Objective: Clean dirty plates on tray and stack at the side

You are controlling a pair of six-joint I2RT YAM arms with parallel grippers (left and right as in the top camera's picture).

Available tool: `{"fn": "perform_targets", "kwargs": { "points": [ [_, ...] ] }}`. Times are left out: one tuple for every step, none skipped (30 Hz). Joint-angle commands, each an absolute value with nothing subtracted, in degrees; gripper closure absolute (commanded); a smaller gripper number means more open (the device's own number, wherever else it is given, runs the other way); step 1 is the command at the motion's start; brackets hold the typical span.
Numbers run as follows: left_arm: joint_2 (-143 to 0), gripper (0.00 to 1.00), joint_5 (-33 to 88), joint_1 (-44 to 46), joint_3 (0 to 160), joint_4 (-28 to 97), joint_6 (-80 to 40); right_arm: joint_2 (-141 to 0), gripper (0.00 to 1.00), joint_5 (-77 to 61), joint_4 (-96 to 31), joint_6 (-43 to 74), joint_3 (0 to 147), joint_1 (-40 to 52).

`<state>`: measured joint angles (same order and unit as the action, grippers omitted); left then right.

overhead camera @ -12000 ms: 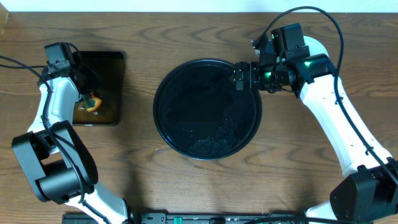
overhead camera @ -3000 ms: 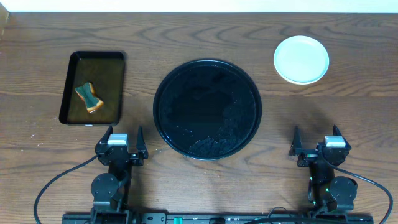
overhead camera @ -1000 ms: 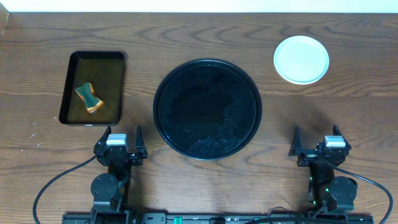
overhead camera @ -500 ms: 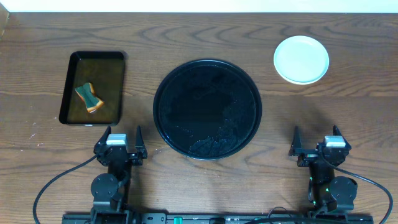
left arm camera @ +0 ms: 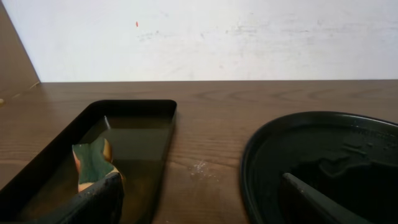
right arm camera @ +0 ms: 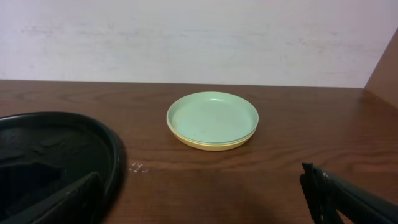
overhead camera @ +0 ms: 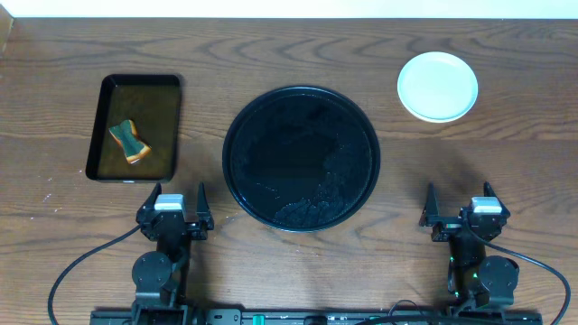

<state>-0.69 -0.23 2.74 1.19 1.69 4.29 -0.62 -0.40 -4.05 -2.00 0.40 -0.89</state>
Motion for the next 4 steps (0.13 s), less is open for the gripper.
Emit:
{"fn": "perform_targets", "kwargs": {
  "points": [
    [-0.3, 0.21, -2.6, 3.0, 0.2, 4.1, 3.6, -0.3, 0.01, -0.3, -4.3, -2.7, 0.3, -1.5],
    [-0.3, 0.2, -2.6, 3.0, 0.2, 4.1, 3.6, -0.3, 0.01, -0.3, -4.3, -2.7, 0.3, -1.5],
    [-0.3, 0.2, -2.6, 3.0, 0.2, 4.1, 3.6, -0.3, 0.01, -0.3, -4.3, -2.7, 0.3, -1.5],
    [-0.3, 0.21, -2.6, 3.0, 0.2, 4.1, 3.6, -0.3, 0.01, -0.3, -4.3, -2.7, 0.3, -1.5]
  ]
}}
